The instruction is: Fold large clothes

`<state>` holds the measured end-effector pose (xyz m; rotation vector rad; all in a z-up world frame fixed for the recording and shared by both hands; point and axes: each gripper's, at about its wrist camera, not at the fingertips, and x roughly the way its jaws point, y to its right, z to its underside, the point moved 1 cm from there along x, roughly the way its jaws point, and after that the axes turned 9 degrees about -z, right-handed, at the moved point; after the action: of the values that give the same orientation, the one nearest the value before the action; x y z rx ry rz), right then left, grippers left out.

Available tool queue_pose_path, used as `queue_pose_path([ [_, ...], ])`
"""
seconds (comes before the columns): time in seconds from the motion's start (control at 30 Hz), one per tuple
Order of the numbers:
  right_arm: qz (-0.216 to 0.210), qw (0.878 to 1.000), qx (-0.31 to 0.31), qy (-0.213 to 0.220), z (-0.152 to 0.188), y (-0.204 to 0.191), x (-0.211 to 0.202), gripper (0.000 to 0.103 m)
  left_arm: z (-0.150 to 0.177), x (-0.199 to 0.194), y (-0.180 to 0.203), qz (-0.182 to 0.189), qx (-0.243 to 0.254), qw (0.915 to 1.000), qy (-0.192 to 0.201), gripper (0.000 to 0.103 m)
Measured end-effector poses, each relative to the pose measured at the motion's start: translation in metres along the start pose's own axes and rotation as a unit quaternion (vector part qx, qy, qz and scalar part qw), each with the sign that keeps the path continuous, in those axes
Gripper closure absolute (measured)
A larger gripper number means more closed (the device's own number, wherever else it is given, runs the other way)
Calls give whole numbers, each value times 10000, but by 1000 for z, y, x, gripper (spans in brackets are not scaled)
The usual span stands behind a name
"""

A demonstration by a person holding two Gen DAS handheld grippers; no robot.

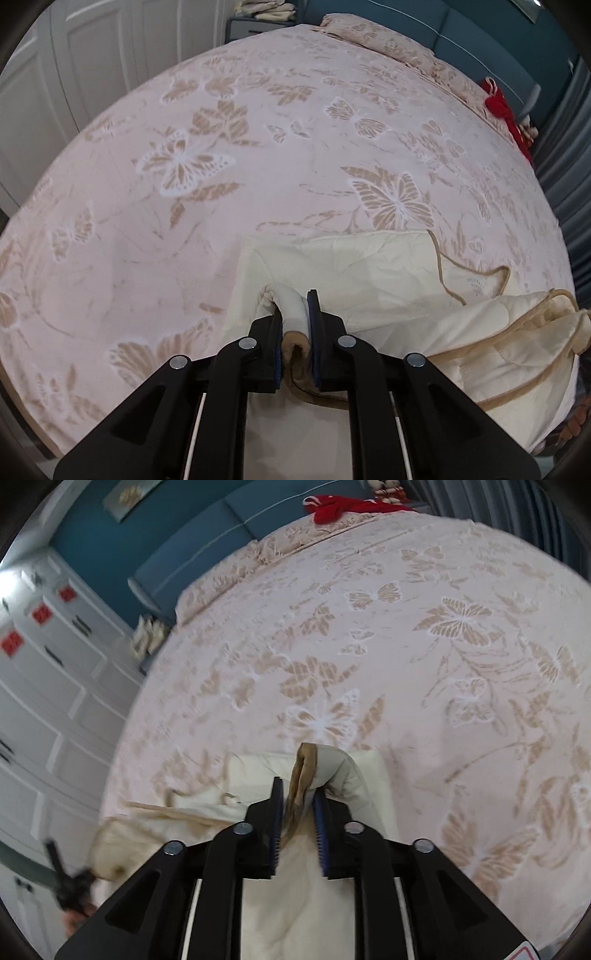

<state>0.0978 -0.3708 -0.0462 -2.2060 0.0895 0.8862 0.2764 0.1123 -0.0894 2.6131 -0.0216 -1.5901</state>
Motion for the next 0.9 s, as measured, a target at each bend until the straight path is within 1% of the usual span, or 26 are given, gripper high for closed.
queue_pose_path([
  [0.03, -181, 9997, 78, 168, -5, -2, -10, 79, -2, -4, -3, 108, -62, 9999, 20, 89],
  [0.07, -276, 9990, 76, 335, -8, -4, -20, 70, -4, -12, -6, 263, -128, 9995, 78, 87],
  [0.1, -352, 9981, 59, 506, -11, -6, -30, 64, -7, -18, -9, 396, -198, 9989, 127, 83],
  [0.13, -478, 9956, 36, 808, -14, -9, -48, 52, -9, -28, -13, 581, -307, 9976, 209, 77],
  [0.17, -552, 9932, 21, 1024, -16, -10, -61, 45, -11, -43, -21, 797, -452, 9951, 359, 74],
  [0.2, -596, 9904, -39, 1246, -16, -12, -78, 43, -13, -54, -27, 788, -555, 9937, 570, 57],
  [0.23, -576, 9897, -106, 1302, -16, -14, -84, 41, -14, -74, -35, 447, -685, 9910, 1055, 29],
  [0.27, -485, 9901, -244, 1296, -14, -17, -90, 39, -15, -95, -43, 185, -782, 9835, 1623, 20],
  [0.3, -355, 9912, -406, 1208, -10, -18, -89, 38, -15, -105, -46, 158, -790, 9788, 1883, 16],
  [0.33, -243, 9922, -516, 1112, -8, -19, -85, 36, -18, -111, -48, 159, -736, 9781, 1939, 16],
  [0.37, -61, 9933, -671, 937, -3, -19, -76, 36, -24, -109, -45, 156, -601, 9825, 1756, 16],
  [0.43, 219, 9944, -813, 633, 4, -14, -55, 36, -27, -98, -38, 262, -449, 9873, 1502, 16],
  [0.53, 542, 9940, -912, 271, 14, -7, -23, 36, -25, -60, -18, 365, -98, 9952, 906, 17],
  [0.63, 649, 9946, -807, 104, 22, 0, 3, 36, -18, -17, -7, 322, 39, 9991, 288, 22],
  [0.67, 680, 9948, -758, 78, 21, 2, 10, 36, -17, -3, -5, 340, -11, 9994, 48, 25],
  [0.7, 698, 9948, -733, 66, 20, 3, 14, 36, -15, 6, -5, 415, -59, 9991, -111, 31],
  [0.73, 719, 9949, -699, 41, 18, 5, 20, 37, -14, 15, -5, 564, -118, 9980, -261, 38],
  [0.8, 748, 9952, -624, 32, 14, 7, 28, 42, -14, 27, -4, 689, -269, 9963, -445, 46],
  [0.83, 748, 9956, -564, 9, 12, 8, 33, 50, -15, 29, -4, 734, -344, 9956, -461, 56],
  [0.87, 747, 9959, -519, -26, 9, 8, 37, 61, -17, 31, -5, 772, -422, 9949, -483, 62],
  [0.9, 762, 9958, -505, -33, 7, 7, 40, 71, -18, 32, -5, 805, -474, 9944, -502, 75],
])
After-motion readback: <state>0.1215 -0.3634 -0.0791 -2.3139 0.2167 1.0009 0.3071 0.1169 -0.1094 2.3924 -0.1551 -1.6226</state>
